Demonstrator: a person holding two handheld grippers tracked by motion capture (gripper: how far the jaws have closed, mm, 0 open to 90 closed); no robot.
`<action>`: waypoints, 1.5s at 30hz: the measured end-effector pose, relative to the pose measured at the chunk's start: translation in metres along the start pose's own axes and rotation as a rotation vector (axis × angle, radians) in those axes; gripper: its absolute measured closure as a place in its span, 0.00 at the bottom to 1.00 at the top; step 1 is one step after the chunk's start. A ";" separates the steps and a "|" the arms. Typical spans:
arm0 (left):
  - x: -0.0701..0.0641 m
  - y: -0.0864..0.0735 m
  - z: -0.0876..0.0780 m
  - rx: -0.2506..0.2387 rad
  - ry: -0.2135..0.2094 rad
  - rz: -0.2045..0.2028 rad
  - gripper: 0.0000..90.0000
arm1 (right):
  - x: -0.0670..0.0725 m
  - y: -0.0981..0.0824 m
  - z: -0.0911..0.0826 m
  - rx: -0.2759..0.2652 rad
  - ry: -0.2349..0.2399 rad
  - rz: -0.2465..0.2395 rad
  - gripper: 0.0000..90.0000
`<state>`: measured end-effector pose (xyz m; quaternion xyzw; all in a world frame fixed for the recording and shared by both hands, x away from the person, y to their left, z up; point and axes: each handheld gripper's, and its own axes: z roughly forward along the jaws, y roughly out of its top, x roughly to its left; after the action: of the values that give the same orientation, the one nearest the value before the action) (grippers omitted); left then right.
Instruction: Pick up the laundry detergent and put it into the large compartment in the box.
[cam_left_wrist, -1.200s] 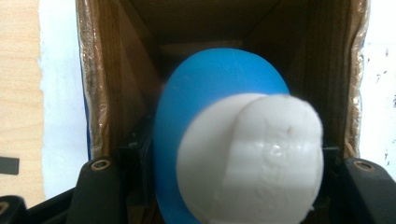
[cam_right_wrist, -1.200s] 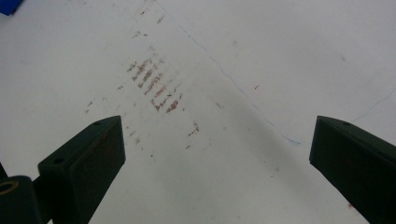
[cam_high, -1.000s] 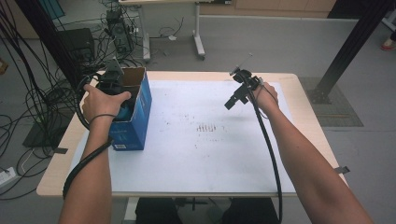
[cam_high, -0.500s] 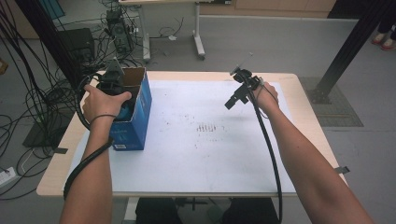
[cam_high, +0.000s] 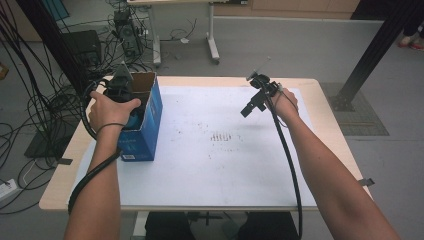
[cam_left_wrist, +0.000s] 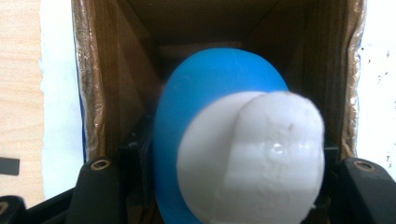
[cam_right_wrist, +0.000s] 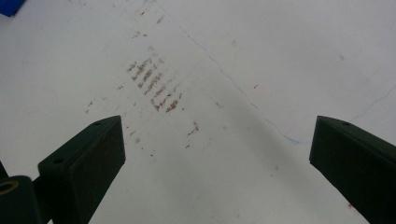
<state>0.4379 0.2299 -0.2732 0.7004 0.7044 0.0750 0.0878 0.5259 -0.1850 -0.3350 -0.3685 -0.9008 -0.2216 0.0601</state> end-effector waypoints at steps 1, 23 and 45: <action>0.000 0.000 0.000 0.000 0.000 -0.003 0.41 | 0.000 0.000 0.000 0.000 0.000 0.001 0.04; -0.001 0.000 0.000 -0.002 0.003 -0.001 0.41 | -0.001 -0.001 0.000 0.002 0.001 0.004 0.04; -0.002 -0.001 0.000 -0.005 0.007 0.001 0.41 | -0.001 -0.001 0.000 0.002 0.002 0.007 0.04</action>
<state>0.4375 0.2274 -0.2735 0.7004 0.7040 0.0792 0.0872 0.5261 -0.1866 -0.3357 -0.3714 -0.8996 -0.2209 0.0623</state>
